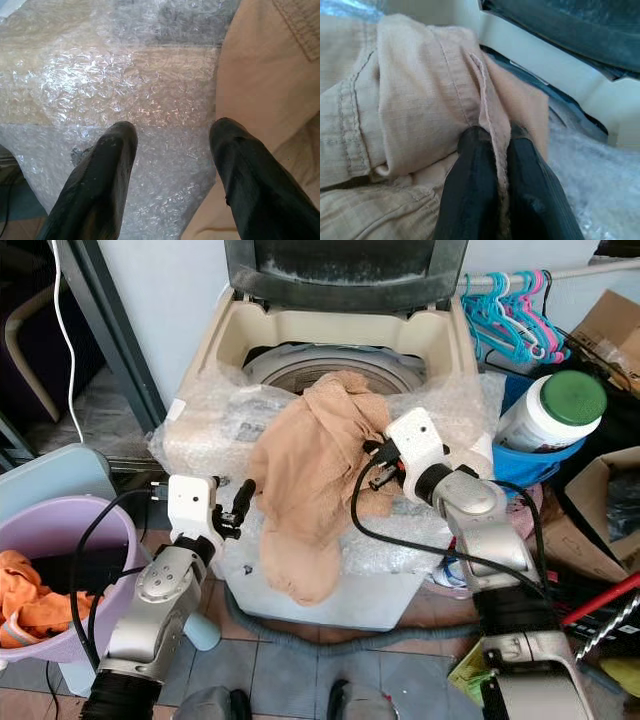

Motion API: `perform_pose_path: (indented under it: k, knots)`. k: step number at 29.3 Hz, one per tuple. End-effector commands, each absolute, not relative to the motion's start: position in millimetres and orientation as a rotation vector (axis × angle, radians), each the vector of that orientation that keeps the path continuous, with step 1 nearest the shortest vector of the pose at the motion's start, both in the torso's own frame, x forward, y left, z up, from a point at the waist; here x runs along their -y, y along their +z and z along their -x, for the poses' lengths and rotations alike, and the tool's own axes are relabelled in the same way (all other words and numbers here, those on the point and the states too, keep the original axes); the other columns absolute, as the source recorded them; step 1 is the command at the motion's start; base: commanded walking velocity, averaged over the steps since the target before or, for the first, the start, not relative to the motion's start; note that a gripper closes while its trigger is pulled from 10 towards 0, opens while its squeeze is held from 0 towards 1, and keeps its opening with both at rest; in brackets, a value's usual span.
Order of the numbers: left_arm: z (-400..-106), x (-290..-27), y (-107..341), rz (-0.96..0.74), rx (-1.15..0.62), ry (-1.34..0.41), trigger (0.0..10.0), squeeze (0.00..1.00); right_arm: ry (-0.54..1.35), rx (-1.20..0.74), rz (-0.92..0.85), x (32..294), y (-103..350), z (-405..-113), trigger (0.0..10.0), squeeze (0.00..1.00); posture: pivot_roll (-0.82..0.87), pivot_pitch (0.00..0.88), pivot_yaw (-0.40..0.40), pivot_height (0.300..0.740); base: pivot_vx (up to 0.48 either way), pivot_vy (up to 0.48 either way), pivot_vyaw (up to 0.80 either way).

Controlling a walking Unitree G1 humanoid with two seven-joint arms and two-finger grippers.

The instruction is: Clothes washing

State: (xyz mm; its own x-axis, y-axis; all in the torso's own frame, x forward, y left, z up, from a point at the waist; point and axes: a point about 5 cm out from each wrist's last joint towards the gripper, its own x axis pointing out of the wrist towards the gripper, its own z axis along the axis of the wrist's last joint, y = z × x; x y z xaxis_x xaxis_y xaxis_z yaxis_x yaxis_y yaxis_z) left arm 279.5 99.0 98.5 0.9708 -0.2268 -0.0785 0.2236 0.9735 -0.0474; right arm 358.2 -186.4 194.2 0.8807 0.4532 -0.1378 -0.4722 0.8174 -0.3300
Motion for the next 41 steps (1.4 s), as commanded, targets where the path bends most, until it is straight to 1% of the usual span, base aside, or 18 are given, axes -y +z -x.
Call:
perform_pose_path:
  k: [1, 7, 12, 13, 14, 18, 21, 25, 26, 27, 28, 29, 32, 33, 36, 38, 40, 41]
  knots:
    - [-280.0, -98.5, 98.8, 0.033, -0.083, -0.217, 10.0, 0.00, 0.454, 0.015, 0.367, 195.5, 216.3, -364.7, 0.0, 0.00, -0.08, 0.076, -0.012, 0.740, 0.000, 0.000, 0.00]
    - [-276.7, -101.4, 98.4, 0.031, -0.083, -0.200, 10.0, 0.00, 0.477, 0.058, 0.391, 187.5, 242.6, -384.6, 0.0, 0.00, -0.06, 0.083, -0.020, 0.740, 0.000, 0.000, 0.00]
    - [-272.8, -105.9, 98.5, 0.024, -0.086, -0.182, 10.0, 0.00, 0.435, 0.137, 0.353, 173.0, 280.7, -407.8, 0.0, 0.00, -0.04, 0.096, -0.032, 0.740, 0.000, 0.000, 0.00]
    - [-272.2, -108.0, 98.2, 0.021, -0.088, -0.173, 10.0, 0.00, 0.382, 0.196, 0.349, 166.6, 300.5, -414.0, 0.0, 0.00, -0.03, 0.100, -0.036, 0.740, 0.000, 0.000, 0.00]
    - [-272.2, -108.0, 98.2, 0.021, -0.088, -0.173, 10.0, 0.00, 0.382, 0.196, 0.349, 166.6, 300.5, -414.0, 0.0, 0.00, -0.03, 0.100, -0.036, 0.740, 0.000, 0.000, 0.00]
    - [-269.3, -108.3, 98.3, 0.020, -0.092, -0.161, 10.0, 0.00, 0.162, 0.458, 0.307, 155.8, 366.8, -416.2, 0.0, 0.00, -0.01, 0.114, -0.045, 0.740, 0.000, 0.000, 0.00]
    - [-268.6, -107.9, 98.9, 0.019, -0.091, -0.158, 10.0, 0.00, 0.083, 0.481, 0.314, 157.5, 372.3, -416.4, 0.0, 0.00, 0.00, 0.115, -0.048, 0.740, 0.000, 0.000, 0.00]
    - [-268.1, -109.7, 100.3, 0.018, -0.090, -0.146, 10.0, 0.00, 0.014, 0.420, 0.425, 155.8, 363.1, -421.0, 0.0, 0.00, 0.01, 0.116, -0.053, 0.740, 0.000, 0.000, 0.00]
    - [-267.7, -110.2, 100.1, 0.018, -0.091, -0.145, 10.0, 0.00, 0.020, 0.367, 0.435, 155.6, 352.8, -423.5, 7.5, 0.00, 0.01, 0.116, -0.053, 0.740, 0.000, 0.000, 0.00]
    - [-267.1, -110.6, 99.7, 0.017, -0.093, -0.143, 10.0, 0.00, 0.062, 0.234, 0.442, 154.8, 326.8, -428.0, 10.0, 1.00, 0.01, 0.115, -0.053, 0.740, 0.000, 0.000, 0.00]
    - [-267.0, -110.5, 99.5, 0.016, -0.095, -0.144, 10.0, 0.00, 0.100, 0.103, 0.459, 156.3, 301.0, -430.0, 10.0, 1.00, 0.01, 0.114, -0.051, 0.740, 0.000, 0.000, 0.00]
    - [-267.3, -110.3, 99.5, 0.016, -0.096, -0.144, 10.0, 0.00, 0.123, 0.042, 0.452, 157.5, 288.2, -430.0, 10.0, 1.00, 0.01, 0.113, -0.050, 0.740, 0.000, 0.000, 0.00]
    - [-268.9, -109.6, 99.8, 0.015, -0.096, -0.147, 10.0, 0.00, 0.228, -0.072, 0.445, 155.4, 261.9, -428.0, 10.0, 1.00, 0.01, 0.110, -0.047, 0.740, 0.000, 0.000, 0.00]
    - [-270.1, -109.2, 100.2, 0.015, -0.095, -0.150, 10.0, 0.00, 0.236, -0.081, 0.482, 158.1, 255.8, -427.1, 10.0, 1.00, 0.00, 0.106, -0.043, 0.740, 0.000, 0.000, 0.00]
    - [-271.3, -108.4, 100.8, 0.015, -0.093, -0.156, 10.0, 0.00, 0.233, -0.052, 0.505, 164.3, 258.3, -426.5, 10.0, 1.00, 0.00, 0.102, -0.039, 0.740, 0.000, 0.000, 0.00]
    - [-272.6, -107.5, 101.3, 0.015, -0.090, -0.162, 10.0, 0.00, 0.235, 0.059, 0.476, 169.6, 277.5, -426.0, 10.0, 1.00, -0.01, 0.097, -0.036, 0.740, 0.000, 0.000, 0.00]
    - [-273.0, -107.4, 101.4, 0.015, -0.090, -0.163, 10.0, 0.00, 0.238, 0.089, 0.468, 171.3, 283.3, -425.5, 10.0, 1.00, -0.01, 0.096, -0.035, 0.740, 0.000, 0.000, 0.00]
    - [-273.7, -107.3, 101.5, 0.015, -0.089, -0.163, 10.0, 0.00, 0.292, 0.154, 0.422, 173.4, 295.4, -423.2, 10.0, 1.00, -0.01, 0.092, -0.034, 0.740, 0.000, 0.000, 0.00]
